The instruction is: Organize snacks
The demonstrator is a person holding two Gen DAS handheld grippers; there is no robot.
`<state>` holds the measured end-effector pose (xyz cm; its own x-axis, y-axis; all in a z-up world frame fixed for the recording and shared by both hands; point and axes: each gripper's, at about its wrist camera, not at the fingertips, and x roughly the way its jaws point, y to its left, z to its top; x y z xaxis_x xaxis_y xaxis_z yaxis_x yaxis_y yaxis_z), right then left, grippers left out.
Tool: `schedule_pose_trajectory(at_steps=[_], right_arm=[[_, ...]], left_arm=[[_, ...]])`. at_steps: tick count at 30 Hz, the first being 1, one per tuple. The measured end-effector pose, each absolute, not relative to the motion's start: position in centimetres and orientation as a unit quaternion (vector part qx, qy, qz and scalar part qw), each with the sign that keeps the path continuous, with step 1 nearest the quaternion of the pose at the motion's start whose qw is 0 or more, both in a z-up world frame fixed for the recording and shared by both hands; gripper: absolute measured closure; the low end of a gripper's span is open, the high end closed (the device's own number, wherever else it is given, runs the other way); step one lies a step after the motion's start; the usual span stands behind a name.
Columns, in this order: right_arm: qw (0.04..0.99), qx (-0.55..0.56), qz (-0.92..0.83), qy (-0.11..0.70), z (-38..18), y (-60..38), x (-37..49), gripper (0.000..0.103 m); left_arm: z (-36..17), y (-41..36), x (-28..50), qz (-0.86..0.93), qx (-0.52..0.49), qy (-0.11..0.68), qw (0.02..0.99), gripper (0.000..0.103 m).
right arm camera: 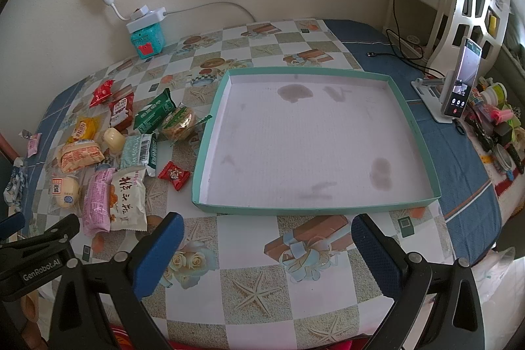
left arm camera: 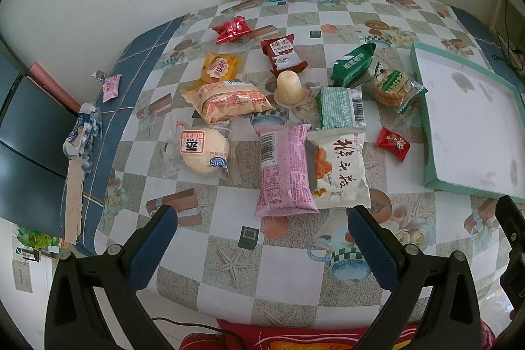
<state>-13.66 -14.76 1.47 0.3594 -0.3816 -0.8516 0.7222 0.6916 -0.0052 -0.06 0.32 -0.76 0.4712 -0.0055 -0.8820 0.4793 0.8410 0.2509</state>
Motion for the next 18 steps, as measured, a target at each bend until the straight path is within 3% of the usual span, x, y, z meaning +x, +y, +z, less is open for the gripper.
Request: schedule_pose_trajectory(at_steps=[18], right_arm=[[0.801, 0.188, -0.345, 0.452, 1.50, -14.91, -13.70, 0.000]], left_arm=[[-0.76, 0.25, 0.07, -0.148, 0.240, 0.496, 0.821, 0.000]])
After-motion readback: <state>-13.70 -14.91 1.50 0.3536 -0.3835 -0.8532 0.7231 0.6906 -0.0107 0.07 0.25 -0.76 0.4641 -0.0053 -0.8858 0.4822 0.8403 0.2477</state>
